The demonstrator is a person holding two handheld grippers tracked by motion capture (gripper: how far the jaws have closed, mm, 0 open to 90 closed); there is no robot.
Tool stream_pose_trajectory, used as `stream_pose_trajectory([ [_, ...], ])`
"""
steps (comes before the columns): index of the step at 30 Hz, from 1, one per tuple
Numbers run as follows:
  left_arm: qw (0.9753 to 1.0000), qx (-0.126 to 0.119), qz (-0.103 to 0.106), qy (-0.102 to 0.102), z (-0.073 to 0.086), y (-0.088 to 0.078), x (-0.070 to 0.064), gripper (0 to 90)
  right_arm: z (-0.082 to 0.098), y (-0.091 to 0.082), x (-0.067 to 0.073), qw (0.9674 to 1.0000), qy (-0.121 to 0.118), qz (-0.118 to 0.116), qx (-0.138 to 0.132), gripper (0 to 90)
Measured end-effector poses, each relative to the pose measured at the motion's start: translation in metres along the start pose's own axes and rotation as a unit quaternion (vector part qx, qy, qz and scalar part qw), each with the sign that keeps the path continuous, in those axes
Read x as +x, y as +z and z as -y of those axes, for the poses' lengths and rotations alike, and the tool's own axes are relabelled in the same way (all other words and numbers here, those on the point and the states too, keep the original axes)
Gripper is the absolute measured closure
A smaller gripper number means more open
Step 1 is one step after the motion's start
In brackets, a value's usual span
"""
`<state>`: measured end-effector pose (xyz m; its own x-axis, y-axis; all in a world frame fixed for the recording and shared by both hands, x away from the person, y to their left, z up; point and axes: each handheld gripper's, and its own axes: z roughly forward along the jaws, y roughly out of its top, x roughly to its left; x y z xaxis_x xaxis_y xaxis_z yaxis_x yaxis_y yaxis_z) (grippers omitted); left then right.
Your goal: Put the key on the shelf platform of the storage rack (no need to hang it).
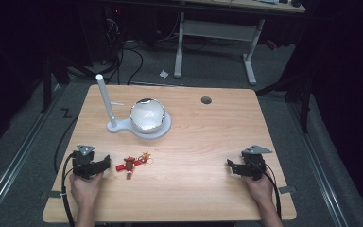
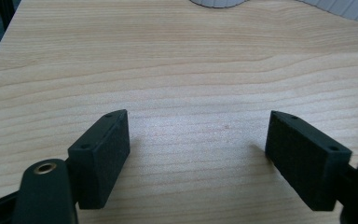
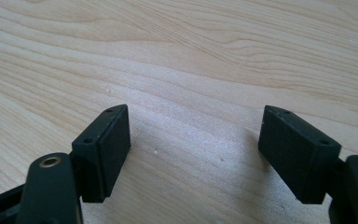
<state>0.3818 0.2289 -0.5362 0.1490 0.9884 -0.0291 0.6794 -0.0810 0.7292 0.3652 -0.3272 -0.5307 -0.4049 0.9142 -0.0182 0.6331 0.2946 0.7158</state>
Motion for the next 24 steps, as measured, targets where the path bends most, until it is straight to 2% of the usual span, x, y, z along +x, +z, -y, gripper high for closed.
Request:
stream_pose_trajectory([
  [9, 0.9998, -0.009, 0.014, -0.014, -0.001, -0.005, 0.003, 22.9, 0.000, 0.000, 0.000, 1.0000, 0.000, 0.000, 0.000, 25.0],
  [13, 0.9993, -0.014, 0.027, -0.019, -0.003, -0.009, 0.002, 21.5, 0.000, 0.000, 0.000, 1.0000, 0.000, 0.000, 0.000, 25.0],
  [18, 0.9992, -0.020, 0.034, -0.011, -0.007, -0.015, -0.001, 20.2, 0.000, 0.000, 0.000, 1.0000, -0.001, 0.000, 0.000, 25.0],
  [21, 0.9981, -0.034, 0.048, -0.016, -0.010, -0.023, -0.004, 19.3, 0.000, 0.000, 0.000, 1.0000, -0.001, 0.000, 0.000, 25.0],
  [24, 0.9978, -0.034, 0.056, -0.010, -0.012, -0.028, -0.009, 18.5, 0.000, 0.000, 0.000, 1.0000, -0.001, 0.000, 0.000, 25.0],
])
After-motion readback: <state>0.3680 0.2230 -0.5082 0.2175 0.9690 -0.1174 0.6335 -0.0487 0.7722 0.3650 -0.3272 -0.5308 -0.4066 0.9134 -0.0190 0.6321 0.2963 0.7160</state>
